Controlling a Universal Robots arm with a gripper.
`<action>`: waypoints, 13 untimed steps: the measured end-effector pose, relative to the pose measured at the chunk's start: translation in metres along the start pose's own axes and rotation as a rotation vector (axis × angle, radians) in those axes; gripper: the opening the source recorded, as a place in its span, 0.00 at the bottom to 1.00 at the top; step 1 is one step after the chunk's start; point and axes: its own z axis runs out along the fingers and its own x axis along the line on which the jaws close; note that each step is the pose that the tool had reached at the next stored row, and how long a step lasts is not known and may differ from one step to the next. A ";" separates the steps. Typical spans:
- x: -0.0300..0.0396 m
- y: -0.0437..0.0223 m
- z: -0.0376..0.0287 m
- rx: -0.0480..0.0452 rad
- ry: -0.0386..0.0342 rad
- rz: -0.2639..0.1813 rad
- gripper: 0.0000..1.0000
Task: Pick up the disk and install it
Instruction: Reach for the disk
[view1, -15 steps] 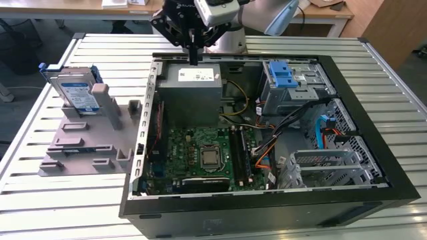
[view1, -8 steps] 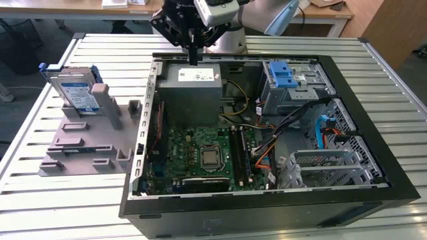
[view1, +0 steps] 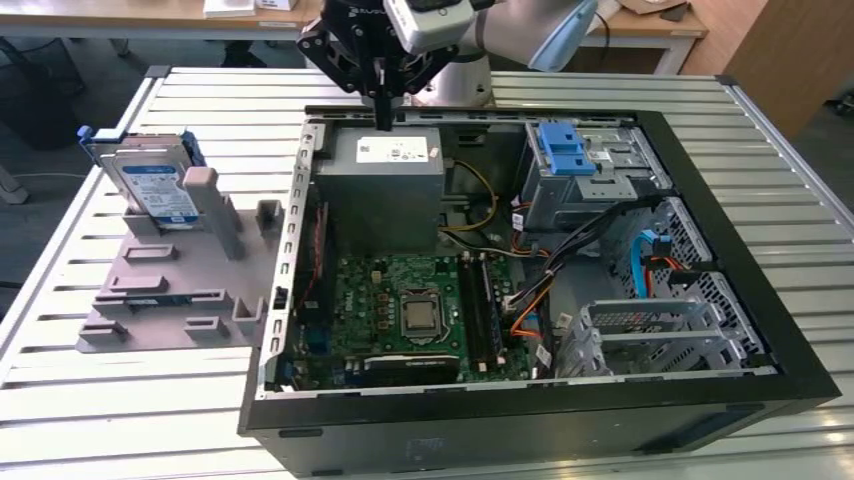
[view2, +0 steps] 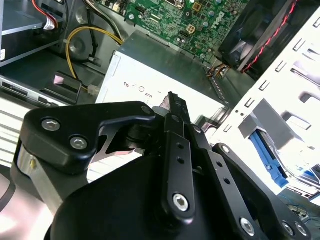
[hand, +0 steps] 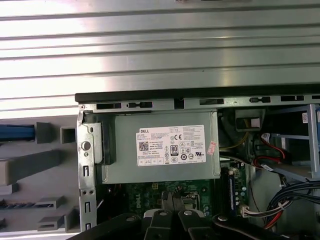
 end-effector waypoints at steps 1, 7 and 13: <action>0.0013 -0.0001 0.0000 -0.0001 0.0000 0.000 0.11; 0.0097 -0.0007 -0.0002 0.0000 0.0000 0.000 0.11; 0.0164 -0.0012 -0.0001 -0.0002 -0.0001 0.000 0.11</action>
